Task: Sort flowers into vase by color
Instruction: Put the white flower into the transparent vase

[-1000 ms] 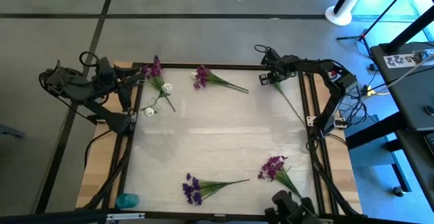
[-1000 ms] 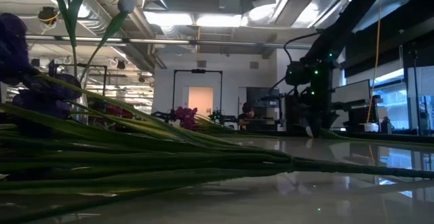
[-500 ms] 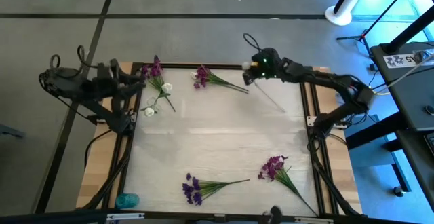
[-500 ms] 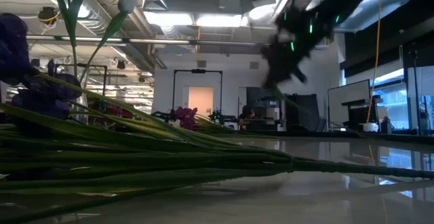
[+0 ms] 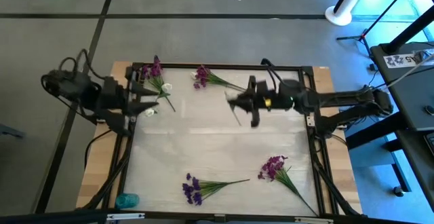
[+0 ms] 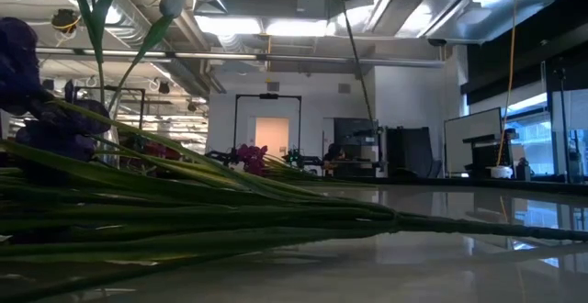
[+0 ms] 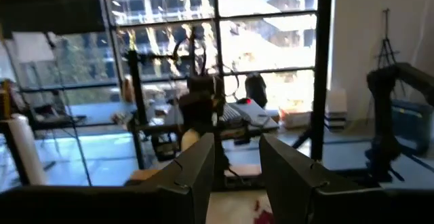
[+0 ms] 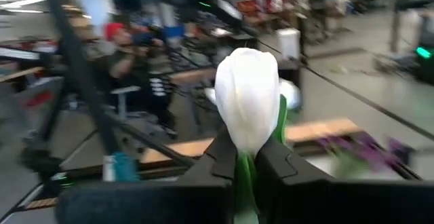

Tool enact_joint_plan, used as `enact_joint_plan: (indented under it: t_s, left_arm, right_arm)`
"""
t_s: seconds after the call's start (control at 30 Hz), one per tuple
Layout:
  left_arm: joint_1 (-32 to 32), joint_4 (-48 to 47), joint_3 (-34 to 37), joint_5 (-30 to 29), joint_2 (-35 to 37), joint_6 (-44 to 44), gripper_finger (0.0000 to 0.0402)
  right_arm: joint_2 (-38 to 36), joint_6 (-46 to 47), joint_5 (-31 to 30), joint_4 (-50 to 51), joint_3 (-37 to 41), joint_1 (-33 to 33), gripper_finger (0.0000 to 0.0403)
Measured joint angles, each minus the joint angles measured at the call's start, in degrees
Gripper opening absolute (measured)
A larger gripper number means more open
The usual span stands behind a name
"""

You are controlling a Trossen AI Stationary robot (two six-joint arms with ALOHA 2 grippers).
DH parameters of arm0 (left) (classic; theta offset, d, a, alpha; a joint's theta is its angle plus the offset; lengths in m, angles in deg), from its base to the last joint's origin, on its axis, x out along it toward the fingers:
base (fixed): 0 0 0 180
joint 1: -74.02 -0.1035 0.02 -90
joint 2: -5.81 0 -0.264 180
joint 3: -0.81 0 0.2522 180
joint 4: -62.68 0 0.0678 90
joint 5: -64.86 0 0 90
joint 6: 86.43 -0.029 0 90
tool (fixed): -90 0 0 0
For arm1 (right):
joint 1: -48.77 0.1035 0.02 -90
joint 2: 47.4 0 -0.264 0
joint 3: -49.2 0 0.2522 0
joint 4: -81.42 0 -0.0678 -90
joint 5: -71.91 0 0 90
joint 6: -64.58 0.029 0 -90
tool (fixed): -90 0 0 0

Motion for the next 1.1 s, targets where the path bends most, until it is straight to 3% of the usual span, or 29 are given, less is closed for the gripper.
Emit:
enact_joint_plan:
  t_s: [0.23,0.4,0.6,0.77,1.1]
  left_arm:
    - [-2.08,0.22,0.02,0.18,-7.87,2.23,0.0116]
    - [-4.49,3.23,0.02,0.07,-16.28,2.65,0.0140]
    - [-7.28,13.27,0.04,0.27,-25.05,1.20,0.0177]
    - [-10.26,18.47,0.04,7.22,-30.37,1.78,0.0187]
    - [-13.98,27.60,0.04,15.21,-37.29,2.80,0.0179]
  right_arm:
    - [0.46,-4.36,-4.09,-6.10,-0.36,9.62,0.0018]
    - [0.80,-7.21,-5.04,-6.10,-3.38,11.78,0.0018]
    - [0.79,-9.07,-5.11,-5.20,-4.26,11.71,0.0020]
    - [1.37,-10.47,-5.09,-2.39,-4.25,11.71,0.0019]
    - [2.51,-11.76,-5.09,-0.05,-4.20,11.71,0.0024]
